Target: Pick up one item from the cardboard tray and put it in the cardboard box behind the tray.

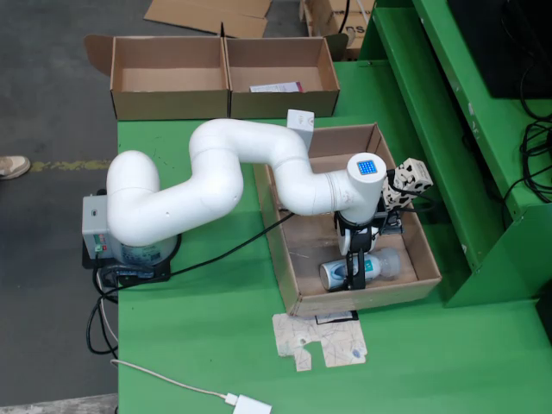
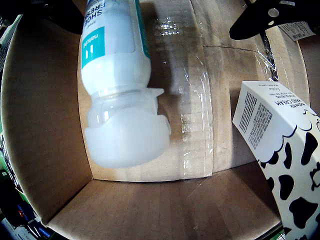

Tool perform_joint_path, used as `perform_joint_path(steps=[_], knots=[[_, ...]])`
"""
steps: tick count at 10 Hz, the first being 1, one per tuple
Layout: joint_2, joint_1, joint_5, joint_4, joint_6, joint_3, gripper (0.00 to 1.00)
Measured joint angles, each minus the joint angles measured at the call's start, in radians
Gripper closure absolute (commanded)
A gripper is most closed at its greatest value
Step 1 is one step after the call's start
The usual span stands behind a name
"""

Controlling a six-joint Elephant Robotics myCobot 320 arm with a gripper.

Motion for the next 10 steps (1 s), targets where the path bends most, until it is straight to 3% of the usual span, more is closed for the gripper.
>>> perform_joint_path(steps=[3, 10], knots=[[0.000, 0.000, 0.000, 0.000, 0.000, 0.000, 0.00], [0.000, -0.003, -0.006, 0.000, 0.002, 0.000, 0.70]])
